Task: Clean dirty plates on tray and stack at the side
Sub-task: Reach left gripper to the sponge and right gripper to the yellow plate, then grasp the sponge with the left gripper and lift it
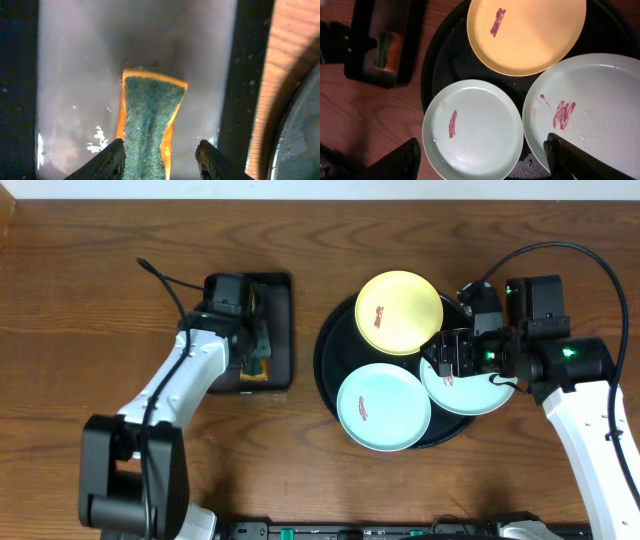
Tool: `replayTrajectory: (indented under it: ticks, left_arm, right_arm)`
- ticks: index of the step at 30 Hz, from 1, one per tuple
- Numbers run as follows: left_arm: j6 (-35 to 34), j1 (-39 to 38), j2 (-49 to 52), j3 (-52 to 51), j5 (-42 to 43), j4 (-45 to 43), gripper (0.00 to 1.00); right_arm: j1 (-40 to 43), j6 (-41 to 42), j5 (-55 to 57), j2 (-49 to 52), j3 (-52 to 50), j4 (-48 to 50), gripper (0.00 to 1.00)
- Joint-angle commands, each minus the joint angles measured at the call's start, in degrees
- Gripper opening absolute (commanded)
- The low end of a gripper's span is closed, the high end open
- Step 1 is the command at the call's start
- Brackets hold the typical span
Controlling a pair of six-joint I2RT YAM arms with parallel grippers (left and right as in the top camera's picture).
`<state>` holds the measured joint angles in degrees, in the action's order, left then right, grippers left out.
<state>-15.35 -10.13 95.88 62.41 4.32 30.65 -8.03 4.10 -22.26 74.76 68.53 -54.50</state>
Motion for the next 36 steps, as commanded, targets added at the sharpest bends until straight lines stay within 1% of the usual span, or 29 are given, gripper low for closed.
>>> replayTrajectory:
  ticks: [1,4,6,8,10,11,13,15,17,21,25,29,34,36]
  left_arm:
    - [0.3,0.3,1.7,-0.2,-1.4,-0.2,0.49]
    - [0.3,0.3,4.7,-0.5,-1.4,-0.5,0.46]
    - [0.3,0.3,7.6,-0.5,-1.4,-1.0,0.39]
    - [0.3,0.3,9.5,-0.5,-1.3,-1.5,0.27]
    - [0.3,0.3,10.4,-0.5,-1.3,-1.7,0.12]
    - [0.3,0.3,10.5,-0.5,-1.3,-1.8,0.08]
    - [0.3,0.3,10.2,-0.3,-1.3,-2.1,0.07]
    - [1.0,0.3,9.2,0.7,-1.1,-1.4,0.08]
    - [2.1,0.3,7.9,2.6,-0.5,0.3,0.07]
    - [2.0,-0.1,4.9,8.6,0.0,5.0,0.08]
    - [2.1,-1.6,1.7,14.1,2.8,8.2,0.08]
    - [2.0,-3.1,-2.4,14.8,6.0,7.1,0.08]
    - [1.6,-5.8,-3.5,14.8,7.3,0.8,0.08]
    - [-2.0,-7.3,-2.9,14.8,7.3,-1.2,0.07]
  right_arm:
    - [-0.8,0.1,0.6,0.1,1.1,0.5,0.78]
    - [-0.8,0.1,1.9,0.1,1.1,0.9,0.79]
    - [-0.8,0.1,1.9,0.2,1.1,1.0,0.8]
    - [-0.8,0.1,2.0,0.3,1.1,1.0,0.79]
    - [-0.8,0.1,2.0,0.4,1.1,1.2,0.76]
    - [-0.8,0.2,2.1,0.4,1.1,1.5,0.74]
    - [-0.8,0.2,2.4,0.6,1.3,2.2,0.69]
    - [-0.8,0.2,2.4,1.4,1.9,2.8,0.66]
    - [-0.7,0.2,2.8,3.3,3.4,2.9,0.65]
    - [-0.5,2.9,5.9,9.1,6.3,4.1,0.64]
    - [-0.2,3.9,9.2,16.1,7.1,8.9,0.64]
    - [1.3,4.5,11.8,21.5,7.1,14.2,0.63]
    - [4.4,4.6,11.8,27.5,7.1,20.2,0.58]
    - [5.8,4.7,10.3,31.3,7.1,22.8,0.57]
